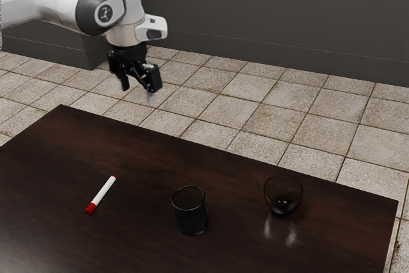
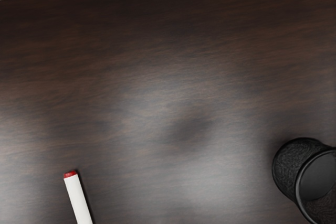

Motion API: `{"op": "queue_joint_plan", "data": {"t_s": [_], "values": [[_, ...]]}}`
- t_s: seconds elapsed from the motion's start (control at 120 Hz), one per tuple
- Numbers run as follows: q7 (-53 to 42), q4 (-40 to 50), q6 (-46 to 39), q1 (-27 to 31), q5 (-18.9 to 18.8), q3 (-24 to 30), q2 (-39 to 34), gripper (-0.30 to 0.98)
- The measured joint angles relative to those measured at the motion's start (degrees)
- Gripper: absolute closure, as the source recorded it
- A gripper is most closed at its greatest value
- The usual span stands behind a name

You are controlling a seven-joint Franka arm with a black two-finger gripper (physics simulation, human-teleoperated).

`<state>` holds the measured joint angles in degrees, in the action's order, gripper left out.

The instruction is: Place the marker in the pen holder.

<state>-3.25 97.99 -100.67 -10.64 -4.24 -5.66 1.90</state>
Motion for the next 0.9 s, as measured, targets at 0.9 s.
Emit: {"op": "queue_joint_plan", "data": {"t_s": [0.9], "values": [[-10.8, 16.0, -26.7, 8.8, 3.0, -9.6, 20.7, 0.27]]}}
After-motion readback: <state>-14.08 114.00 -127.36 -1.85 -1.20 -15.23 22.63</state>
